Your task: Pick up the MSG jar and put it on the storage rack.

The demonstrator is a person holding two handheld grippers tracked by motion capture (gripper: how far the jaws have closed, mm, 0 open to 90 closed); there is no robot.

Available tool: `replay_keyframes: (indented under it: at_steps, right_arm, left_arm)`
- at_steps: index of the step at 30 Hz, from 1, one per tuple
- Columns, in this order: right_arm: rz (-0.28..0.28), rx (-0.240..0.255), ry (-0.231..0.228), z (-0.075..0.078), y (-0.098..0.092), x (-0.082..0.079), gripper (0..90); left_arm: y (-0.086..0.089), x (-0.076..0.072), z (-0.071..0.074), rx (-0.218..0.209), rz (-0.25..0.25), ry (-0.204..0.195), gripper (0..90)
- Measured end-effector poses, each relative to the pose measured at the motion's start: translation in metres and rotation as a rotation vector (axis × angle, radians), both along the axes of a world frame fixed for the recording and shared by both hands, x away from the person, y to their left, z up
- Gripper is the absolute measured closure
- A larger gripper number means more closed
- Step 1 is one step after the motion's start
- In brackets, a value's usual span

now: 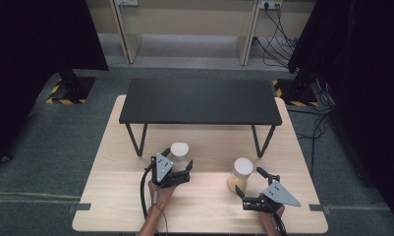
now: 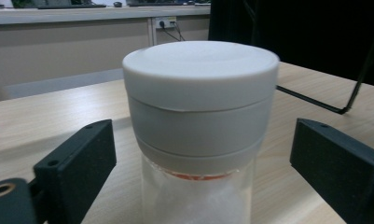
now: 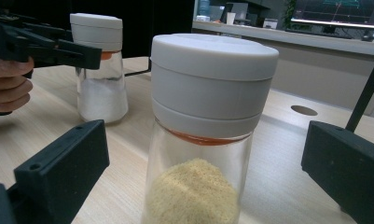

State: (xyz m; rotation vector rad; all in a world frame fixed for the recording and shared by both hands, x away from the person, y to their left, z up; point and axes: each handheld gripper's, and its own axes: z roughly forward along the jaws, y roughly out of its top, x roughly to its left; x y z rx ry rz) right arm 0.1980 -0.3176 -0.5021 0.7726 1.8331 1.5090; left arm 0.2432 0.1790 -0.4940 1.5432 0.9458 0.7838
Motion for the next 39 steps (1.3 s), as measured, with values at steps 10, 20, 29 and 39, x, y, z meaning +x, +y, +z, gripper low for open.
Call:
replay_keyframes:
  at_steps: [10,20,29,39]
  right_arm:
    - [0.004,-0.003,0.002,0.000,0.000,0.000,0.5]
    - [0.007,-0.007,0.004,0.001,0.000,0.001,0.5]
    - [0.009,-0.008,0.006,0.001,0.000,0.001,0.5]
    - [0.010,-0.008,0.006,0.001,0.000,0.002,0.5]
  left_arm:
    - [0.000,0.006,0.003,-0.003,-0.004,0.008,14.6]
    - [0.000,0.011,0.004,-0.008,-0.002,0.032,21.2]
    - [0.000,0.013,0.002,-0.005,-0.013,0.029,32.9]
    - [-0.002,0.012,0.004,-0.002,-0.002,0.030,34.7]
